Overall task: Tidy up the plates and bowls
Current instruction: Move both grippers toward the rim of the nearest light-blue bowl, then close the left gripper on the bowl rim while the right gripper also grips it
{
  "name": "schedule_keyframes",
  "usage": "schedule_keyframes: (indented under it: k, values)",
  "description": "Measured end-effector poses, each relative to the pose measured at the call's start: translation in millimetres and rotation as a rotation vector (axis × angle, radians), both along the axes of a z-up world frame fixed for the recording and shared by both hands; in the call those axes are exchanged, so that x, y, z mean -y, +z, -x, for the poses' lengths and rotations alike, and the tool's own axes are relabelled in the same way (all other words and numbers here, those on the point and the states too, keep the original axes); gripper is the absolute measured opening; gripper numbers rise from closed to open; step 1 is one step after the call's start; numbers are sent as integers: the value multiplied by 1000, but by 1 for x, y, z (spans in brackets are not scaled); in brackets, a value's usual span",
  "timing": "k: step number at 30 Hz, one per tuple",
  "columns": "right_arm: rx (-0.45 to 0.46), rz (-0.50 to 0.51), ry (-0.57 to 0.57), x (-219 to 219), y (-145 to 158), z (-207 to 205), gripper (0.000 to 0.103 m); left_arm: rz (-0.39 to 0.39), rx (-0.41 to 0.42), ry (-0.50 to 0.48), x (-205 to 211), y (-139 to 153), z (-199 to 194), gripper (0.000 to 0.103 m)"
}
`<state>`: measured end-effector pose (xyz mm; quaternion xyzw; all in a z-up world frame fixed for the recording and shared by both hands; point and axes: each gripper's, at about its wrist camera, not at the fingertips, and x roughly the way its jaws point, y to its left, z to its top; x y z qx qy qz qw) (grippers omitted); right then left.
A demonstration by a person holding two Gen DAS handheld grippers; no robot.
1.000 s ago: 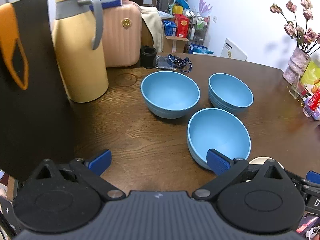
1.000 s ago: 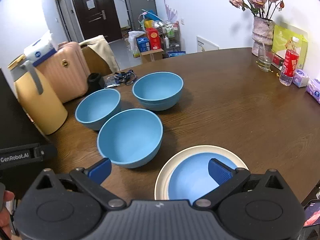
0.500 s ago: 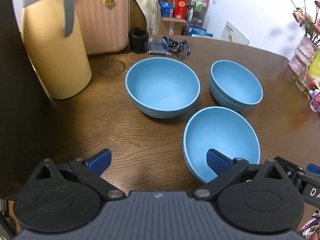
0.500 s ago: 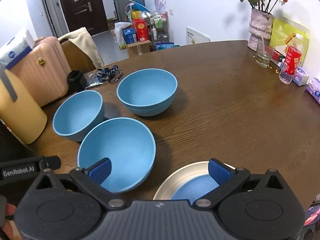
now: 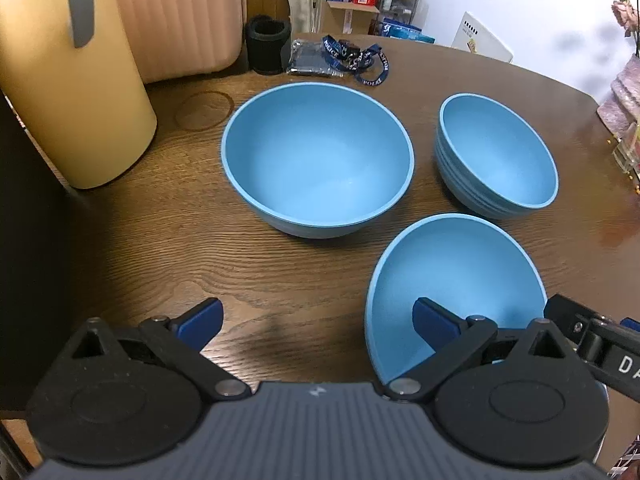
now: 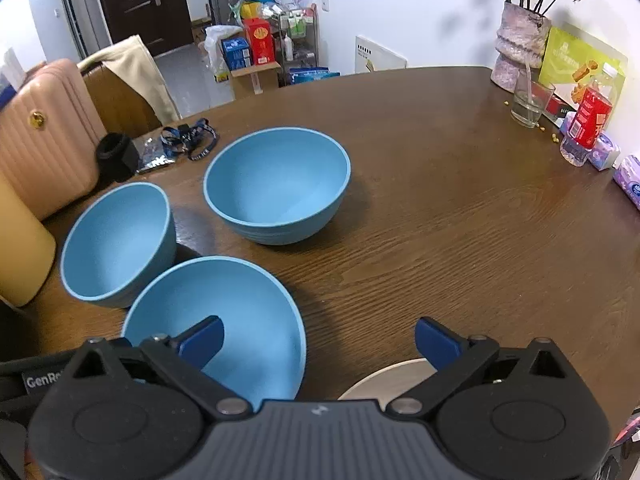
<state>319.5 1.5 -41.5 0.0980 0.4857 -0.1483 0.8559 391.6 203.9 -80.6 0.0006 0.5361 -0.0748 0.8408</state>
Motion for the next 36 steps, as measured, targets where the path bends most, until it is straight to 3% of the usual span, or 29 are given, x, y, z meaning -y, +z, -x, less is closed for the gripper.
schedule_keyframes:
  k: [9, 16, 21, 26, 33, 36]
  values:
    - [-46, -22, 39, 0, -21, -19, 86, -25, -20, 27, 8, -13, -14, 97]
    - [-87, -30, 68, 2, -36, -29, 67, -27, -67, 37, 16, -27, -20, 73]
    - [-106, -69, 66, 8, -45, -32, 47, -26, -85, 26, 21, -32, -22, 52]
    - [-119, -90, 78, 9, -51, -34, 37, -2, -102, 20, 24, -35, -24, 41]
    - [-128, -129, 88, 4, -58, -37, 13, 42, -117, 12, 25, -37, -25, 19]
    - [-139, -129, 99, 1, -60, -37, 7, 34, -129, 18, 27, -40, -25, 17]
